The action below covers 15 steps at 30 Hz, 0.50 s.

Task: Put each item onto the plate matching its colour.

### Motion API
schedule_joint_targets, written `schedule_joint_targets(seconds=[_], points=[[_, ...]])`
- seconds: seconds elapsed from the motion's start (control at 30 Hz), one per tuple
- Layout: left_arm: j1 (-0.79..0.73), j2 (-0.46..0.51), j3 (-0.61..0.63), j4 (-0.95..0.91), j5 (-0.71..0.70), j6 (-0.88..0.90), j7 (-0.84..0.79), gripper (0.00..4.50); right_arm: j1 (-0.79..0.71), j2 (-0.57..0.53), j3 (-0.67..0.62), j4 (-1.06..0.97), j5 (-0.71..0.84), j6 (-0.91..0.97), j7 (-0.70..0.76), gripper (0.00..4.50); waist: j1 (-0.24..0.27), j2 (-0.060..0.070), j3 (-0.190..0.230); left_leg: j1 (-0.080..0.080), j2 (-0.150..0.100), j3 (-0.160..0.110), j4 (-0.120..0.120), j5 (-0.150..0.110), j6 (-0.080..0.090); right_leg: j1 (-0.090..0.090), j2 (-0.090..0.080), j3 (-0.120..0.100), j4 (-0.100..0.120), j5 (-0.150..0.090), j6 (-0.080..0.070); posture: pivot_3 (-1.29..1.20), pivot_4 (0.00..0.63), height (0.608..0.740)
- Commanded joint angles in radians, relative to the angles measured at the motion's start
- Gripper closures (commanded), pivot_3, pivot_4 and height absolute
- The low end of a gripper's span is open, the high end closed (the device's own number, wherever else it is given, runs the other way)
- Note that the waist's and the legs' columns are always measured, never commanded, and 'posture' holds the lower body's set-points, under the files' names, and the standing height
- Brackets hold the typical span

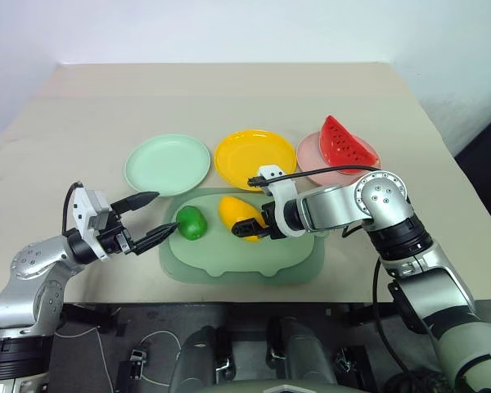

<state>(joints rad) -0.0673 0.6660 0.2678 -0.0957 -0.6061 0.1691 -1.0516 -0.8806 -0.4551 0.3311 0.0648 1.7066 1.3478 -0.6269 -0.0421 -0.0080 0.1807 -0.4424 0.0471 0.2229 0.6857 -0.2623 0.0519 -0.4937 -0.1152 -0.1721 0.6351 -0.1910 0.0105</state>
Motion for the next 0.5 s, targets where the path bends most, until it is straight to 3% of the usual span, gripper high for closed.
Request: schedule_joint_targets(seconds=[0.03,0.13,0.3,0.4,0.5], points=[[-0.011,0.001,0.026,-0.005,0.000,-0.016,0.006,0.00,-0.018,0.015,-0.025,-0.057,-0.079,0.012,0.074,0.65,0.000,0.000,0.000,0.000,0.000,0.000,0.000,0.000,0.000,0.000,0.000,0.000,0.000,0.000,0.000,0.00,0.150,0.696],[-0.013,-0.001,0.024,-0.004,0.002,-0.016,0.009,0.00,-0.014,0.022,-0.040,-0.076,-0.130,0.019,0.123,1.26,0.000,0.000,0.000,0.000,0.000,0.000,0.000,0.000,0.000,0.000,0.000,0.000,0.000,0.000,0.000,0.00,0.150,0.696],[-0.017,-0.002,0.024,-0.003,0.000,-0.012,0.014,0.00,-0.011,0.027,-0.071,-0.115,-0.188,0.044,0.198,1.26,0.000,0.000,0.000,0.000,0.000,0.000,0.000,0.000,0.000,0.000,0.000,0.000,0.000,0.000,0.000,0.00,0.150,0.696],[-0.022,-0.001,0.033,-0.004,-0.004,-0.008,0.023,0.00,-0.049,-0.045,-0.163,-0.174,-0.188,0.040,0.307,1.26,0.004,0.000,0.000,0.000,0.000,0.000,0.000,0.000,0.000,-0.001,0.000,0.000,0.000,0.000,0.000,0.00,0.150,0.696],[-0.020,0.001,0.037,-0.002,-0.002,-0.011,0.026,0.00,-0.101,-0.083,-0.234,-0.109,-0.298,-0.028,0.382,1.26,0.004,0.000,0.000,-0.001,0.000,0.000,0.000,0.000,0.000,0.000,0.000,0.000,-0.001,0.000,0.000,0.00,0.150,0.696]])
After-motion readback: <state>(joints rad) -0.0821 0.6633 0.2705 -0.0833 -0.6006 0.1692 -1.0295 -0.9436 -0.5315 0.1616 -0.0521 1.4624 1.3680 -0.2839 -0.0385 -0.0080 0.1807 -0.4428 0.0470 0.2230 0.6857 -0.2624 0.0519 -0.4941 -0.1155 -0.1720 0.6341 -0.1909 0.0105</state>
